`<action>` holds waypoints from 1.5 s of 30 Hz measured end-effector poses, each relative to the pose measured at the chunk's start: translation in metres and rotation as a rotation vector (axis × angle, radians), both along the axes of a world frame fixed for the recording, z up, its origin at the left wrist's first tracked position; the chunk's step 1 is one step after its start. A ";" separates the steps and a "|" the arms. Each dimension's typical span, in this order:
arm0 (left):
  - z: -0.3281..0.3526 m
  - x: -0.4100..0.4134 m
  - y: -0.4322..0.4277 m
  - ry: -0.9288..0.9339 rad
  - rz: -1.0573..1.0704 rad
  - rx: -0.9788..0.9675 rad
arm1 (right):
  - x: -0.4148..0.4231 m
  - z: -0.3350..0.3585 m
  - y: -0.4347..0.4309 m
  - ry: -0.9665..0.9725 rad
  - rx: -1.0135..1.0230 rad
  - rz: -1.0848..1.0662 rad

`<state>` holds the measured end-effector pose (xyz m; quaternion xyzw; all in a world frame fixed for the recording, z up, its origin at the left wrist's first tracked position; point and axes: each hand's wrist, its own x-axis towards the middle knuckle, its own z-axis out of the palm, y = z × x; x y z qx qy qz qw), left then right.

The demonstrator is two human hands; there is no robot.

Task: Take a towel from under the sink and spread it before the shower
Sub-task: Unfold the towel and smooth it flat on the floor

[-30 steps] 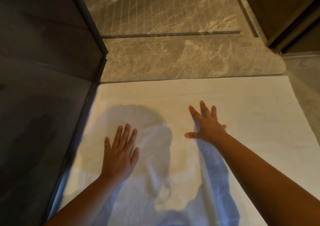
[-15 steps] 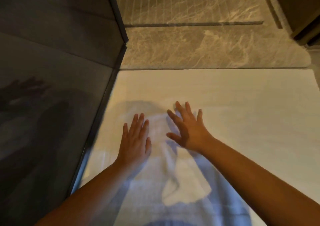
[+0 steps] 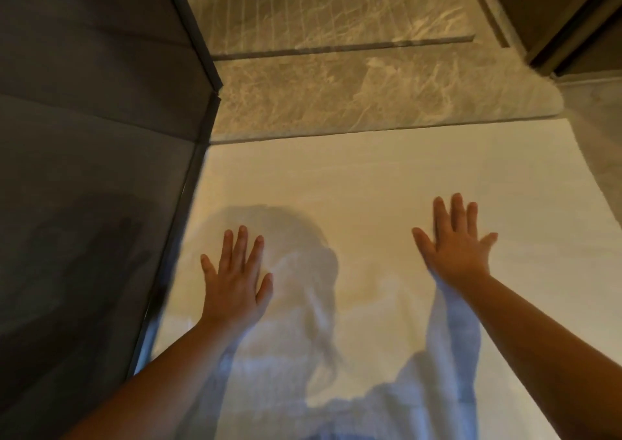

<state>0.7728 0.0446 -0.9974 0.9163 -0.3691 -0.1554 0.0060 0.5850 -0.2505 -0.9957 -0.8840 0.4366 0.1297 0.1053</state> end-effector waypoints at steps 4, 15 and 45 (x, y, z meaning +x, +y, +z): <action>0.013 -0.023 -0.014 0.004 -0.070 -0.162 | -0.015 0.016 0.042 0.001 -0.036 0.152; 0.015 -0.102 -0.053 0.055 -0.386 0.008 | -0.080 0.026 0.071 0.159 -0.096 0.418; 0.091 -0.107 -0.078 -0.129 -0.228 0.316 | -0.120 0.005 0.029 -0.203 0.177 0.319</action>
